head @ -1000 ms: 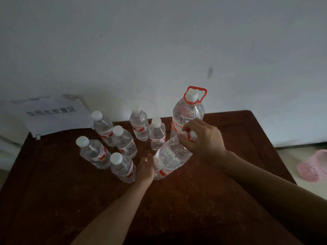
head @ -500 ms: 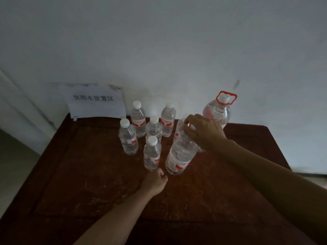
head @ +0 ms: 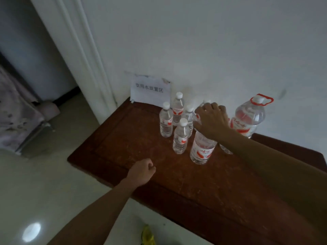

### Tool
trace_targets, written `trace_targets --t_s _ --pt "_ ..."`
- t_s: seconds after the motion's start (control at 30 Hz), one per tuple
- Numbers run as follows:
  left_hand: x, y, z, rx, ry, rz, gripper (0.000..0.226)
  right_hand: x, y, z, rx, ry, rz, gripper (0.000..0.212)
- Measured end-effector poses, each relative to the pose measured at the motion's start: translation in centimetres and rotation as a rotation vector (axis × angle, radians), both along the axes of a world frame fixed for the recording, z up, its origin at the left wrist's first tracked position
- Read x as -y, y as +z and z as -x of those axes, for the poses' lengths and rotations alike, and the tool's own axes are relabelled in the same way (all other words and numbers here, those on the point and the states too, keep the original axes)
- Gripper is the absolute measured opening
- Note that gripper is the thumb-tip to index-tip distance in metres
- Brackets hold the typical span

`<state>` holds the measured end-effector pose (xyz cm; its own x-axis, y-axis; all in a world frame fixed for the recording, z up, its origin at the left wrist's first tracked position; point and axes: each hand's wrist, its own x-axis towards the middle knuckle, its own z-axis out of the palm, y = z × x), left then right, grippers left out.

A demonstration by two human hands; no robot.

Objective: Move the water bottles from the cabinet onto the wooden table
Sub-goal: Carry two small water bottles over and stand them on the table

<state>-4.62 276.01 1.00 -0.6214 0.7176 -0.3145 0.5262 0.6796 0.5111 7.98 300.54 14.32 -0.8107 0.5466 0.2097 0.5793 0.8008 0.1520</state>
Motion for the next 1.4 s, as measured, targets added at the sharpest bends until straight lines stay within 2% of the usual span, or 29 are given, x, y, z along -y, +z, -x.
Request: trace_targets --t_s 0.17,0.27,0.4,0.6,0.83,1.1,1.4 --pt "10.0 1.7 0.0 -0.080 0.154 0.028 0.022 10.0 -0.4 4.2 -0.080 0.295 0.142 0.037" --pt "18.6 2.4 0.2 -0.135 0.311 0.082 0.026 18.6 -2.0 6.9 -0.009 0.491 0.225 0.036" --pt "31.0 3.0 0.7 -0.179 0.508 0.111 0.028 30.8 -3.0 10.7 0.088 0.722 0.241 0.036" --pt "49.2 4.8 0.1 -0.257 0.723 0.150 0.028 48.4 -4.0 16.6 0.168 0.958 0.315 0.039" --pt "71.4 6.8 -4.0 -0.247 1.089 0.259 0.029 71.5 -4.5 19.5 0.261 1.262 0.351 0.039" --pt "86.5 5.1 -7.6 -0.146 1.385 0.276 0.029 92.1 -6.2 22.6 0.365 1.565 0.308 0.036" --pt "105.1 5.7 -3.9 -0.125 1.654 0.344 0.031 116.1 -6.6 31.3 0.391 1.858 0.284 0.036"
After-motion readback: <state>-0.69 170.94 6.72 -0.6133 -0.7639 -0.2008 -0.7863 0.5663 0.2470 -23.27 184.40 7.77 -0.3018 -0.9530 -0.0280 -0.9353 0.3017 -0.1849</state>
